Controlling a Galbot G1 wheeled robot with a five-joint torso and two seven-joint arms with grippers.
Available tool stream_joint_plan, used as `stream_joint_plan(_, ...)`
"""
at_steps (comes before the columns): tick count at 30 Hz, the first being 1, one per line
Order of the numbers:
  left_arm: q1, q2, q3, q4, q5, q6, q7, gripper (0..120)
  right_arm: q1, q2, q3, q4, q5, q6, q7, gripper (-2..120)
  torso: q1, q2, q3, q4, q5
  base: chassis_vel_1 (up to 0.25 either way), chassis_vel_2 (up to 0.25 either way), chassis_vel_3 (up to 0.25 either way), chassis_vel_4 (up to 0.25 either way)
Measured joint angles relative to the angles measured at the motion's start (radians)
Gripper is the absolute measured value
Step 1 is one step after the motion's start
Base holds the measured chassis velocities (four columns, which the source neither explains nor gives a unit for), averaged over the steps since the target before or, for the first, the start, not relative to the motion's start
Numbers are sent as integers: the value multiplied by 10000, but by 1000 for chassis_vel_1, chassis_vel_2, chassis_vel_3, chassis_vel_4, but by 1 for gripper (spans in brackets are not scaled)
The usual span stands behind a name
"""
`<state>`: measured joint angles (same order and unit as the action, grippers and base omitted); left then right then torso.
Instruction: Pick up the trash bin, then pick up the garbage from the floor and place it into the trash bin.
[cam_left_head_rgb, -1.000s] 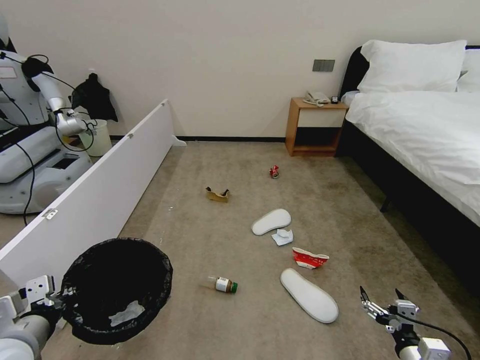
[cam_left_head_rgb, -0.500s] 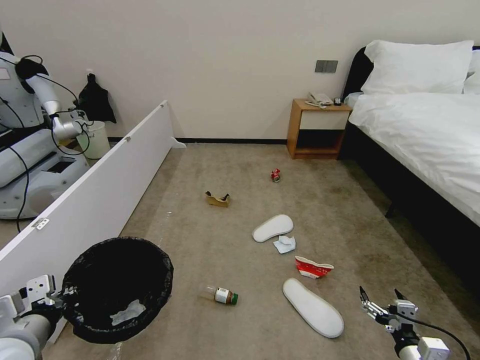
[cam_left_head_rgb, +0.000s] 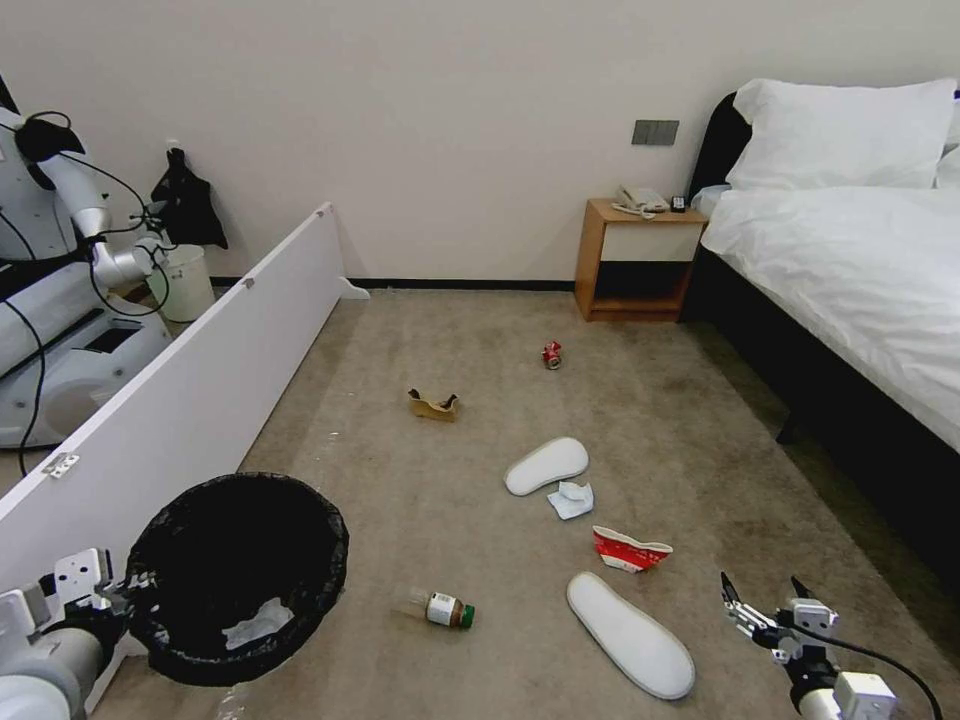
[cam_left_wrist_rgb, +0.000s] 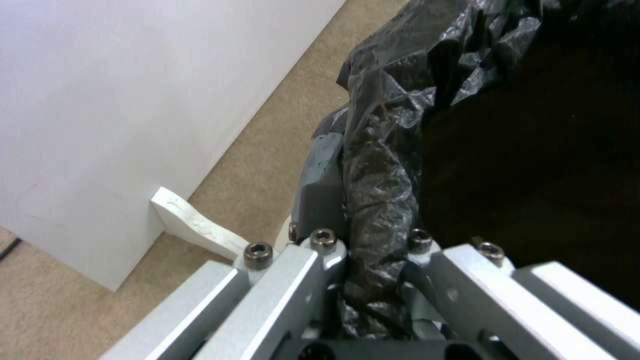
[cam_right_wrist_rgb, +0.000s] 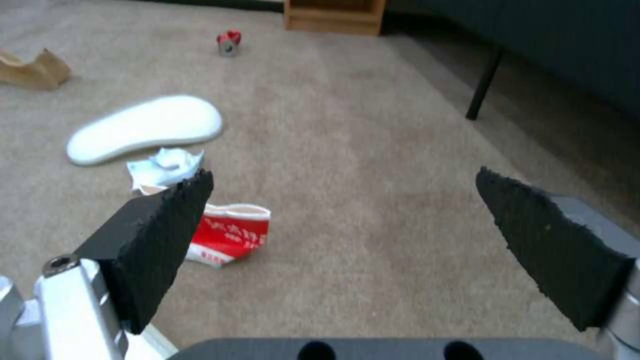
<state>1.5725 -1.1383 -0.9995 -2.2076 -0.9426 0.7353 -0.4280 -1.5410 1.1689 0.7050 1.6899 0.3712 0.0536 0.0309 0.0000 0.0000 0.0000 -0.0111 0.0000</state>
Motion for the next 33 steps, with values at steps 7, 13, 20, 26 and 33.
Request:
stream_joint_plan(7, 116, -27, -107, -147, 0, 0, -20, 2, 1247, -285, -499, -1756, 1028, -1014, -1996, 100, 0, 0, 0, 1, -1, 0, 0, 0, 0)
stream_joint_plan(13, 181, -98, -217, -215, 6, 0, -30, 2, 2138, -123, -1029, -2887, 874, -1449, -2587, 100, 0, 0, 1, 0, 0, 0, 0, 0, 0)
stream_joint_plan(20, 162, -280, -366, -262, 38, 0, -50, 2, 2864, -120, -1759, -4043, 819, -1823, -2930, 100, 1, 0, 0, 0, -1, 0, 0, 0, 0)
stream_joint_plan(26, 191, -390, -461, -337, 52, 0, -62, 2, 3169, 69, -2202, -4869, 825, -1876, -3167, 100, 0, 0, 0, -1, -2, 0, 0, 0, 0)
stream_joint_plan(33, 312, -388, -591, -415, 36, 0, -65, 2, 3527, 480, -2262, -5781, 487, -1800, -3266, 100, 1, 0, 0, 0, 0, 0, 0, 0, 0)
